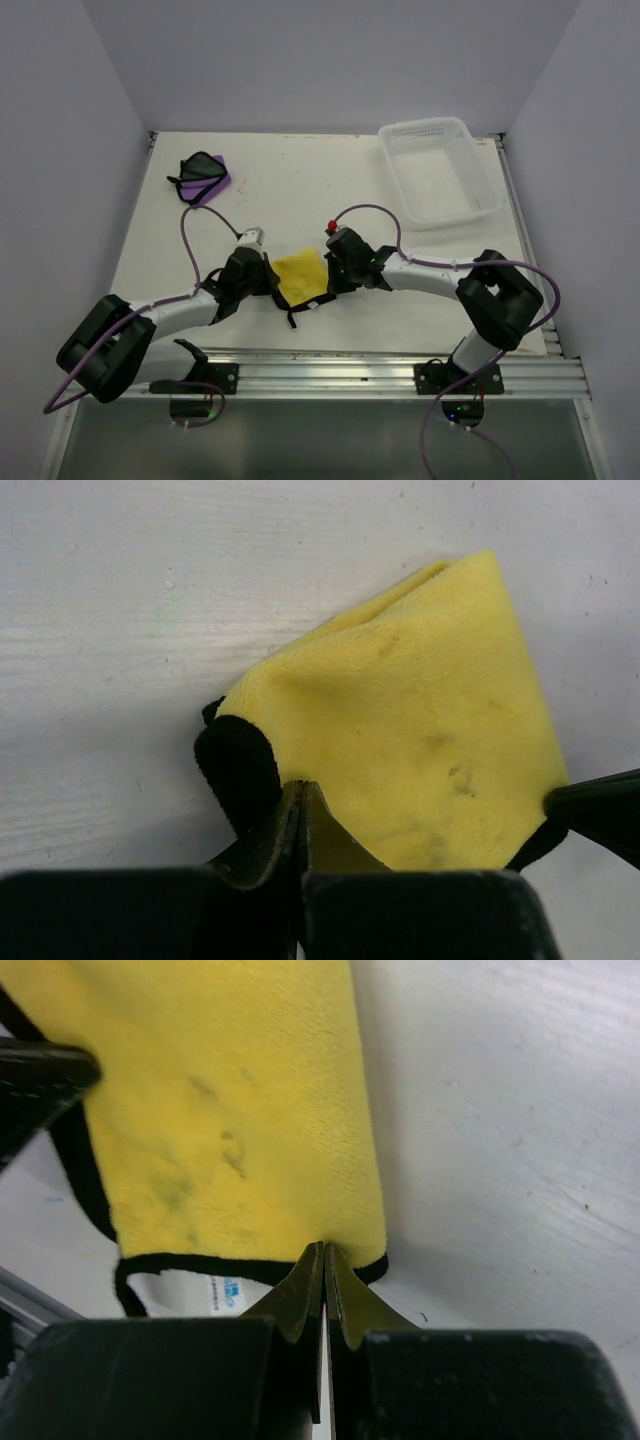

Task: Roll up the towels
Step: Fold the towel

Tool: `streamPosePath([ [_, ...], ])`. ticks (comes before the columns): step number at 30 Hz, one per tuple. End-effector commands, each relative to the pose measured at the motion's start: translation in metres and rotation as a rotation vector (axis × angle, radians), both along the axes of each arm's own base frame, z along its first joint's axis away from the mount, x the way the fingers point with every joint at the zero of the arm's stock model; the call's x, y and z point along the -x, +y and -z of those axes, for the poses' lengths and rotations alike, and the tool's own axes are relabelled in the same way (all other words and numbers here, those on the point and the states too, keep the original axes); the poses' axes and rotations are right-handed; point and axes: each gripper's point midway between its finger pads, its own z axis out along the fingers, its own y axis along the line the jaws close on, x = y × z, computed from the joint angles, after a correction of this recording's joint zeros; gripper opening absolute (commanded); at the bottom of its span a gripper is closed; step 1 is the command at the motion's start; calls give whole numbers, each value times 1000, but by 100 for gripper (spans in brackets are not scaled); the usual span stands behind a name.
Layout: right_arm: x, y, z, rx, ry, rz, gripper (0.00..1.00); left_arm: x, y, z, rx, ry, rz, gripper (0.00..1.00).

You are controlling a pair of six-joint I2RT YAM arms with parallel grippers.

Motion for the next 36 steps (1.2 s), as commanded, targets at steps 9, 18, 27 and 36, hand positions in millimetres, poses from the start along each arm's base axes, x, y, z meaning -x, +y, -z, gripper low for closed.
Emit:
streamPosePath([
  [9, 21, -23, 43, 43, 66, 37, 0, -17, 2, -14, -40, -60, -17, 0],
  [18, 28, -12, 32, -6, 66, 14, 0, -34, -7, -37, -58, -152, 38, 0],
  [27, 39, 7, -10, -89, 12, -2, 7, -44, -23, -43, -50, -187, 112, 0],
  [36, -12, 16, -66, -52, -138, 16, 7, -38, -29, -51, -8, -195, 136, 0],
])
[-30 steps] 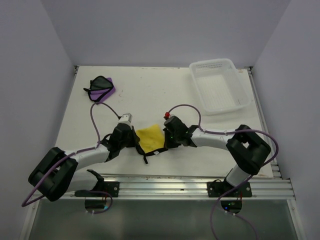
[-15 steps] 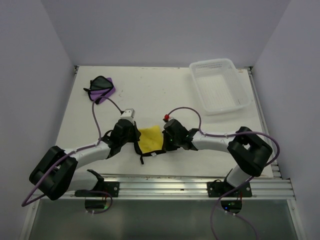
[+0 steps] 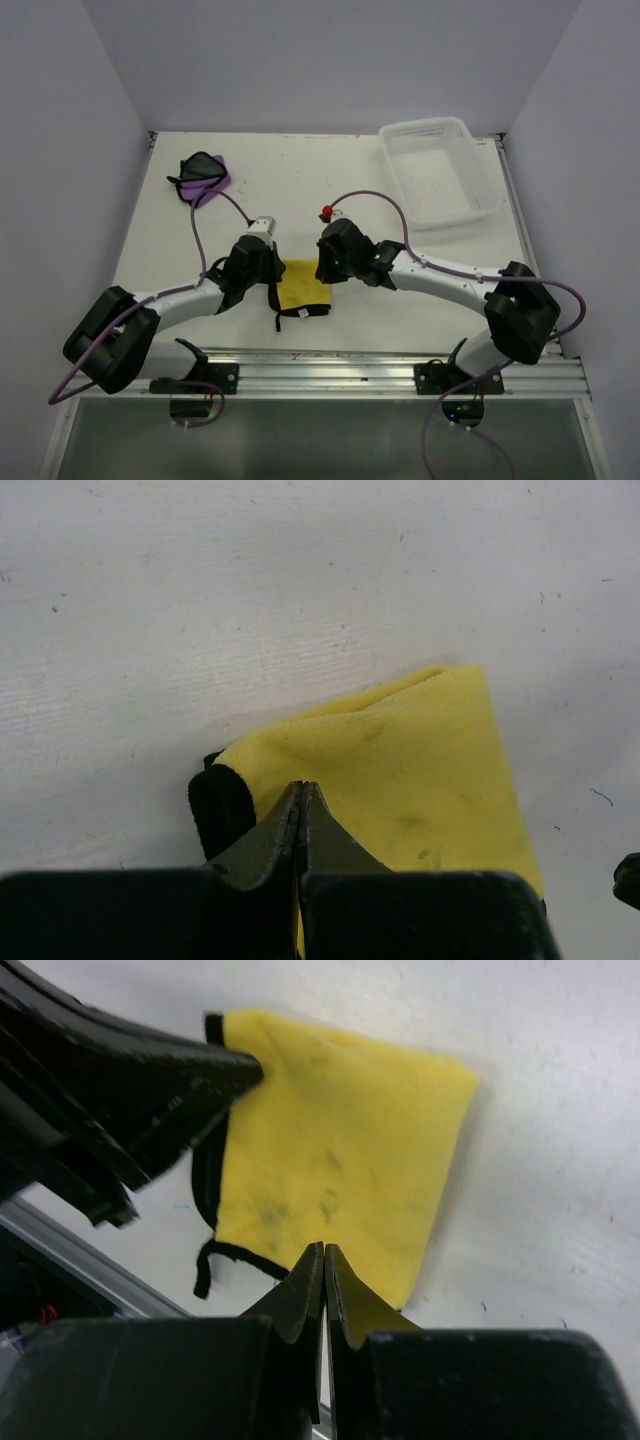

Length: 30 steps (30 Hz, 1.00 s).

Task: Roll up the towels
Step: Fold the towel

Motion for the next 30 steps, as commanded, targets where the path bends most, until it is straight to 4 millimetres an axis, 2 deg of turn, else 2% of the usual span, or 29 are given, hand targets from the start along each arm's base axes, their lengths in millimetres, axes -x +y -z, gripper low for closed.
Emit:
streamPosePath([
  [1, -30, 8, -22, -2, -65, 24, 0, -14, -13, -30, 59, -96, 24, 0],
  [7, -50, 26, -19, -14, -61, 18, 0, -11, -9, -22, 42, -66, 5, 0],
  [10, -57, 28, -6, -1, -39, 24, 0, -10, -4, -16, 25, -50, -14, 0],
  [11, -61, 26, 2, 10, -26, 35, 0, -10, -3, -16, 23, -48, -20, 0],
  [19, -79, 14, 26, 24, 15, 78, 0, -10, 12, -5, -29, -34, -89, 0],
  [26, -75, 11, 56, 54, 66, 72, 0, -5, 22, 21, -85, 41, -137, 0],
  [30, -74, 8, 67, 69, 84, 77, 0, -3, 25, 26, -93, 54, -147, 0],
])
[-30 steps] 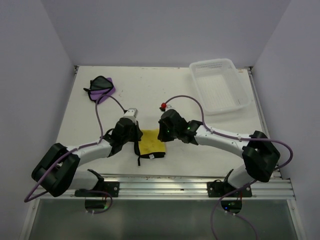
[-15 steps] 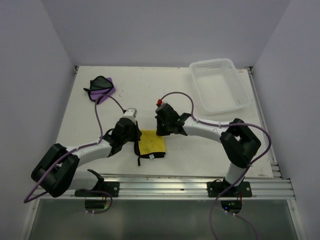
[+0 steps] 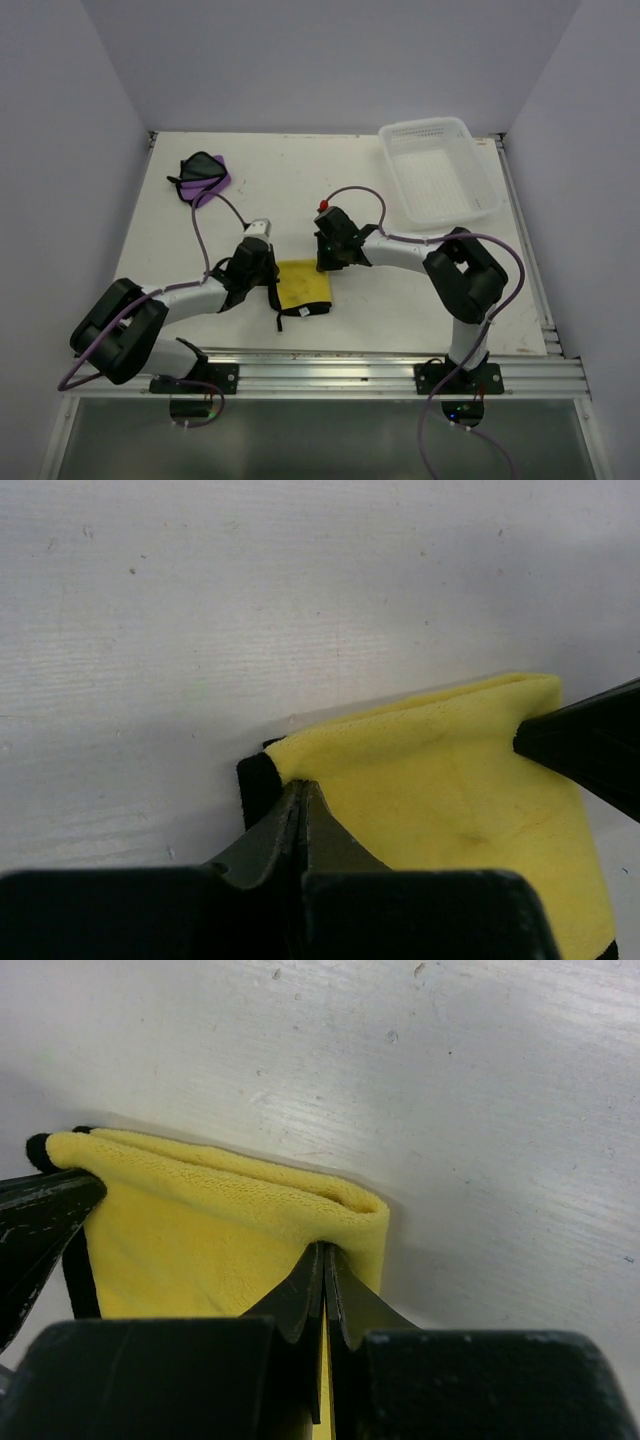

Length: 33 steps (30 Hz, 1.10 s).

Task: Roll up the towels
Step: Fold the towel

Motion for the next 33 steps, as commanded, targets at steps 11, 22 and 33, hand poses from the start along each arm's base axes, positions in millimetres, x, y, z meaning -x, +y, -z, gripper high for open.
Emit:
streamPosePath([
  [11, -23, 7, -40, -42, -78, -15, 1, -4, 5, -9, -6, -16, -42, 0],
  [22, -22, -4, -70, -31, -139, -17, 6, -6, -1, -16, 15, -31, -28, 0],
  [33, 12, -9, -42, -46, -83, -43, 0, -9, -3, -20, 22, -39, -27, 0],
])
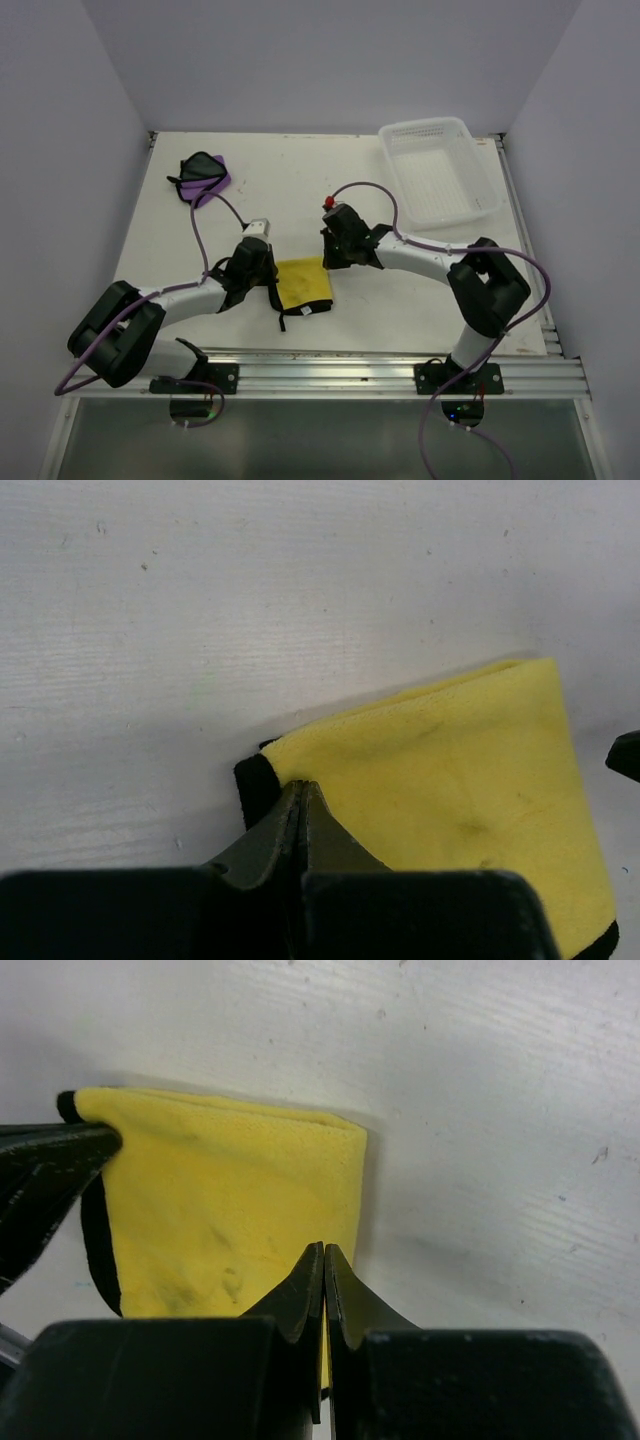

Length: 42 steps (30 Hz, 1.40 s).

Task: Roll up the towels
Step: Fold the towel

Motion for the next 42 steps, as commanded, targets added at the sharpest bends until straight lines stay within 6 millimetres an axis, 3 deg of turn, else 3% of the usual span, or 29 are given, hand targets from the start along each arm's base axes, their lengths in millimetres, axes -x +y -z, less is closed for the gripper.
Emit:
streamPosePath([
  [1, 10, 3, 0, -34, -4, -12, 0, -11, -5, -17, 22, -43, -10, 0],
  [4, 17, -1, 17, -20, 27, -9, 0, -11, -6, -19, 25, -48, -10, 0],
  [8, 20, -5, 25, -7, 40, -5, 0, -11, -5, -19, 22, -48, -8, 0],
  [17, 14, -6, -15, -12, -29, -5, 0, -14, -6, -29, 30, -67, -6, 0],
  [22, 21, 0, -21, -26, -37, -19, 0, -15, -7, -33, 32, -75, -7, 0],
  [30, 46, 18, 3, -45, 7, -70, 0, -17, -8, -43, 40, -91, -7, 0],
  [37, 58, 7, 37, -8, 62, -53, 0, -17, -10, -46, 45, -91, 0, 0],
  [42, 61, 5, 43, -7, 72, -46, 0, -13, -14, -48, 75, -84, 16, 0],
])
